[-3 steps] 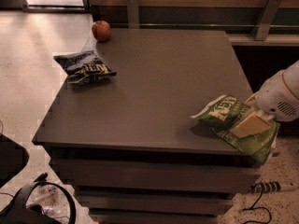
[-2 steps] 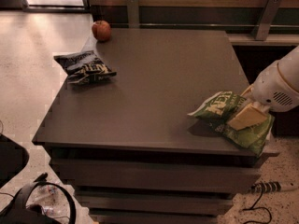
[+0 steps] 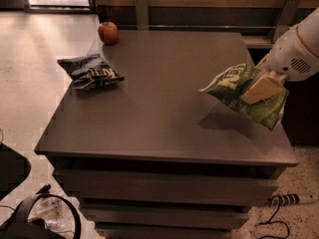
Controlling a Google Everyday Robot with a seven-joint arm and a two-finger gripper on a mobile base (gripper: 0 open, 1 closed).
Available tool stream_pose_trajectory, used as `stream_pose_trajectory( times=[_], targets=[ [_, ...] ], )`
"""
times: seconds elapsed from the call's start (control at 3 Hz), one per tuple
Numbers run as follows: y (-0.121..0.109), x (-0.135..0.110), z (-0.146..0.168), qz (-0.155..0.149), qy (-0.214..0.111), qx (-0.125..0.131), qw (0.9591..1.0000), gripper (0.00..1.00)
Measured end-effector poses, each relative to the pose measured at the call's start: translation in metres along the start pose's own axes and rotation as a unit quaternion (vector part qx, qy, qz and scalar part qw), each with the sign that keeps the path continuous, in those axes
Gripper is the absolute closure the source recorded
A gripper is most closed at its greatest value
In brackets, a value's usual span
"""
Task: Move green jalapeno chip bag near apple
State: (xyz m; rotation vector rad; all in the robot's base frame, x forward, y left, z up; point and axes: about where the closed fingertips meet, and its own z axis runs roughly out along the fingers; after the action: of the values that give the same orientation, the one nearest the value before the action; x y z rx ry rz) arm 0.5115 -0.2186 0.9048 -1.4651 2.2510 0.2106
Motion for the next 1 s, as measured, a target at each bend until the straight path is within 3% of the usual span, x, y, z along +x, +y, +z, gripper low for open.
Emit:
stream_pose_trajectory(
  times=[0.67,1.0],
  targets=[
    [-0.079,-0.050,-0.018,0.002,-0.066,0.060,0.9960,1.00],
    [-0.134,-0.112,-0.019,-0.002,-0.116,0.099,0.9883,1.00]
  ],
)
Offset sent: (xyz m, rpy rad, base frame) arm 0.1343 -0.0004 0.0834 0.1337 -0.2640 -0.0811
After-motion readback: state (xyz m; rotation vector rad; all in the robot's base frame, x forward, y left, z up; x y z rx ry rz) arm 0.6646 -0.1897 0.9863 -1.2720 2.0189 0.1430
